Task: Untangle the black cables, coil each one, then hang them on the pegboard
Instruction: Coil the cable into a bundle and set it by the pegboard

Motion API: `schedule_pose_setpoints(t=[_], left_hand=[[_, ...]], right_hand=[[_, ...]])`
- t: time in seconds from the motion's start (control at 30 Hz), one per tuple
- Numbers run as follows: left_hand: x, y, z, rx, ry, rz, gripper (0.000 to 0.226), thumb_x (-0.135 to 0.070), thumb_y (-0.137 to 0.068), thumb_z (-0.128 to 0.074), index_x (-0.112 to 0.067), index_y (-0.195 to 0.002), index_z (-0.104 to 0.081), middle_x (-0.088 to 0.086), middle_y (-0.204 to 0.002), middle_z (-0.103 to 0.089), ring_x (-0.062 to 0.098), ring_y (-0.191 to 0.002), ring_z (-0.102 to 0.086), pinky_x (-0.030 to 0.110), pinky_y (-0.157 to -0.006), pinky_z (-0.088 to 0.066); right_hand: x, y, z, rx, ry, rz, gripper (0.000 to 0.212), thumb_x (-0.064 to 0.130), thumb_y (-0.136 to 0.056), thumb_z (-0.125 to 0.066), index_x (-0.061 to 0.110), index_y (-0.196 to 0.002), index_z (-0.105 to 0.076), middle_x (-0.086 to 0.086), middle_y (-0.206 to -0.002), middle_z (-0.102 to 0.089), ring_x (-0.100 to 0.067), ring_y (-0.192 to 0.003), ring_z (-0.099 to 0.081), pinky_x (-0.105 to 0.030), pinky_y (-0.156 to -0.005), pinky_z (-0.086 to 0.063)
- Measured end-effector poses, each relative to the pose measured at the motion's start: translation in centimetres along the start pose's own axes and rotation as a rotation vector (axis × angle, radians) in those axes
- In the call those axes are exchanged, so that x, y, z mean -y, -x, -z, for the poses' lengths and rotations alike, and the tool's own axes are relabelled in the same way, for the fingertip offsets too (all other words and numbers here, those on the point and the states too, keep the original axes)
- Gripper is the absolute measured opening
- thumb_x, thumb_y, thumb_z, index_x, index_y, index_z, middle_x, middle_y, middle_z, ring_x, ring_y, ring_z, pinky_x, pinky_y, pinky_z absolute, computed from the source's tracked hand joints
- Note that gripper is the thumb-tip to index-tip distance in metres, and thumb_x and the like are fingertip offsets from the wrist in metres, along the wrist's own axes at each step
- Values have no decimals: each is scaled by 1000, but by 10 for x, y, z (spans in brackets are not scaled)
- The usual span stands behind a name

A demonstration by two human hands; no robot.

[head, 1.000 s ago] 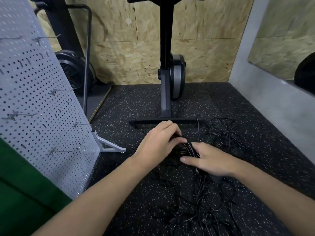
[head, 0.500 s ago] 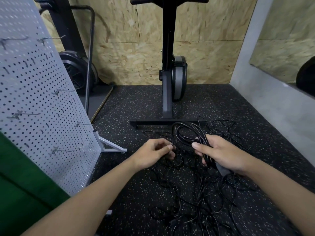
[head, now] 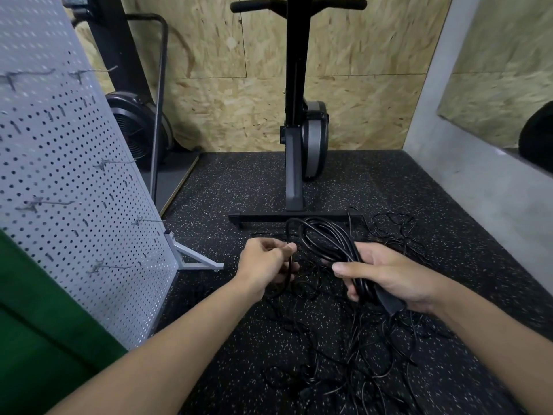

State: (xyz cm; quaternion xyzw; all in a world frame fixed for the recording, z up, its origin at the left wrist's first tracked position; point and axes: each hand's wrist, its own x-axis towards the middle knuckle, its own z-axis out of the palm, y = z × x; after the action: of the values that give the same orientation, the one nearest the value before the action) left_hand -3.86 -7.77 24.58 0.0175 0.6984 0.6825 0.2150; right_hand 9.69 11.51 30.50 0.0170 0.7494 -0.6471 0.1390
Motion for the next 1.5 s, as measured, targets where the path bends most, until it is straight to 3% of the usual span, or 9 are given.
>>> schedule_pose_setpoints(t=[0.13,0.27,0.43,0.63,0.77,0.87,1.07,1.3,1.5], left_hand=[[-3,6,4,38,-157,-82,14,-23,-92,-81,-10,-88,-78,9,-77,-77,23,-77,-77,43,-80,-64],[-11,19,-1,135,-145,-66,12,-19,-87,-86,-9,-91,-81,4,-75,-76,14,-69,-69,31,-70,-62],[-19,34,-17,245,-21,-34,13,-17,-98,-74,-4,-98,-76,14,-86,-78,24,-78,-78,31,-67,-64],[-16,40,-27,254,-12,-41,15,-13,-101,-68,-3,-90,-72,21,-93,-79,29,-83,-78,32,-70,-65],[-9,36,-25,225,-82,-98,15,-15,-98,-73,-2,-91,-74,17,-85,-79,26,-79,-77,32,-72,-64],[-1,25,-19,117,-451,-284,21,-38,-89,-82,-21,-78,-77,-5,-76,-77,6,-72,-69,25,-74,-54],[-24,30,-13,64,-515,-377,33,-57,-91,-72,-24,-86,-74,-7,-75,-75,7,-68,-69,27,-71,-54],[-35,29,5,-49,-449,-669,17,-36,-92,-79,-22,-84,-82,-10,-71,-74,4,-65,-67,22,-66,-54],[-29,24,4,57,-492,-669,20,-38,-88,-83,-22,-77,-76,-9,-72,-72,1,-64,-62,21,-65,-52]], right_hand=[[-2,-1,1,-60,-12,17,19,30,-99,-66,12,-100,-60,4,-80,-60,-14,-72,-60,-33,-73,-54],[-16,-11,-1,-426,262,77,15,35,-102,-64,23,-110,-68,7,-99,-78,-10,-80,-73,-40,-82,-60],[-31,-25,-9,-627,367,43,21,41,-100,-65,20,-100,-65,3,-84,-77,-14,-80,-73,-49,-90,-57],[-36,-32,-26,-539,183,-61,51,67,-86,-63,22,-110,-68,3,-96,-79,-18,-90,-77,-52,-89,-60],[-32,-30,-26,-443,63,-100,33,39,-100,-67,11,-117,-65,-5,-92,-81,-22,-84,-79,-49,-89,-62],[-26,-26,-27,-411,11,-110,19,23,-102,-67,9,-114,-67,-9,-90,-80,-19,-78,-77,-38,-77,-65],[-24,-27,-21,-430,67,-138,18,26,-103,-65,8,-105,-63,-2,-82,-68,-14,-69,-67,-41,-79,-60],[-24,-23,-22,-297,354,-84,24,40,-102,-63,18,-112,-61,1,-85,-71,-11,-72,-71,-43,-85,-62],[-16,-16,-30,-241,590,-74,36,64,-93,-61,29,-101,-60,0,-80,-74,-14,-71,-72,-39,-76,-60]])
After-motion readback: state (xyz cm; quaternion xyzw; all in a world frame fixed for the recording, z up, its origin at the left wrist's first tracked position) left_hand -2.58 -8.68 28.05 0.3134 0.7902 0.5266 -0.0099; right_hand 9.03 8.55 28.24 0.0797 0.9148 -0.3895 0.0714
